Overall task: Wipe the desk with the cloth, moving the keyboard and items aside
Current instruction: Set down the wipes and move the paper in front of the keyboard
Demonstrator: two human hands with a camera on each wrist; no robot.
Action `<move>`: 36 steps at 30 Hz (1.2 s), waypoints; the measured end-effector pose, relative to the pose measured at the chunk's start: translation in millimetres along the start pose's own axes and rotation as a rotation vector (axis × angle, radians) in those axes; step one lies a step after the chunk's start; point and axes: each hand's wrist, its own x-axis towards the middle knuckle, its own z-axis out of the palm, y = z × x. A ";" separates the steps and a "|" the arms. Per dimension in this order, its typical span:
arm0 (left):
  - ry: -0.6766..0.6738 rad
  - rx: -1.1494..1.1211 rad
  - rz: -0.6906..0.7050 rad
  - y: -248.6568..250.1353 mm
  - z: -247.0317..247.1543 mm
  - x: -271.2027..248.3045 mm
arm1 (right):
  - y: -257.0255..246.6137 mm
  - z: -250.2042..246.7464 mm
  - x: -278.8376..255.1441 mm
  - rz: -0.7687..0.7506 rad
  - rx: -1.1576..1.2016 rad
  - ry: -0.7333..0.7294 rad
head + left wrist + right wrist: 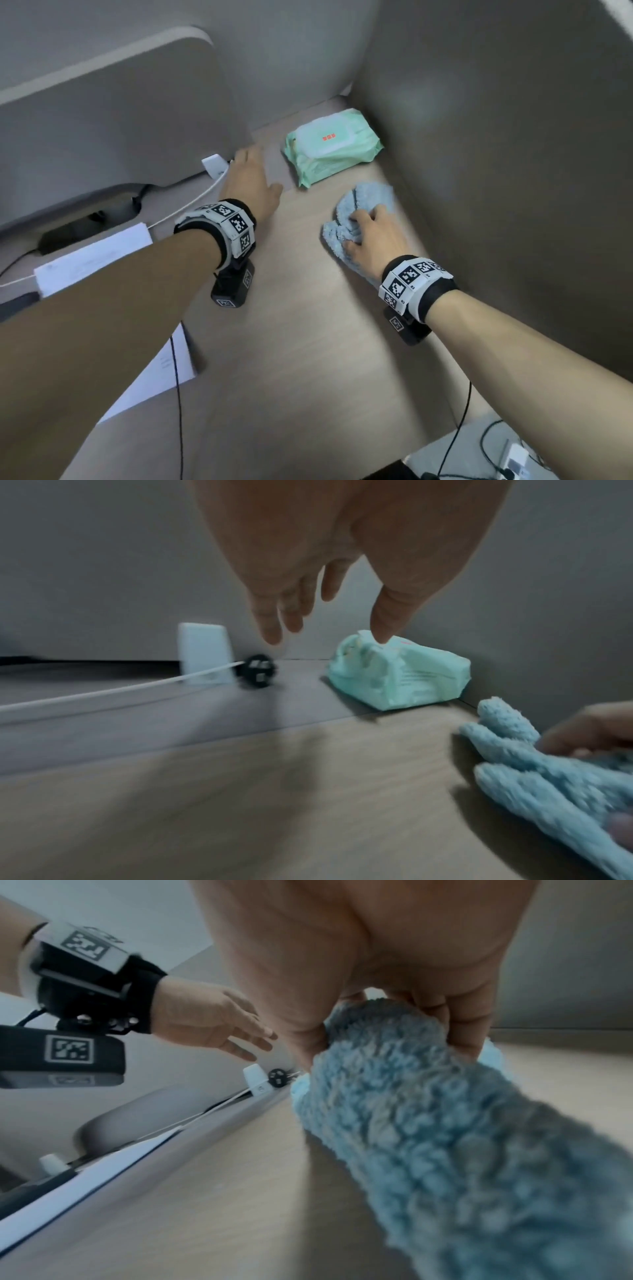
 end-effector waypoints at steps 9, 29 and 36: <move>0.050 -0.033 -0.546 -193.5 -72.8 -140.9 | -143.8 64.7 -46.4 -0.344 -0.090 -0.185; -0.232 -0.287 -0.810 -339.0 -71.8 -281.5 | -289.5 156.1 -91.9 0.227 0.280 -0.441; -0.178 -0.715 -0.976 -348.9 -62.5 -272.9 | -294.0 165.4 -83.5 0.333 0.399 -0.453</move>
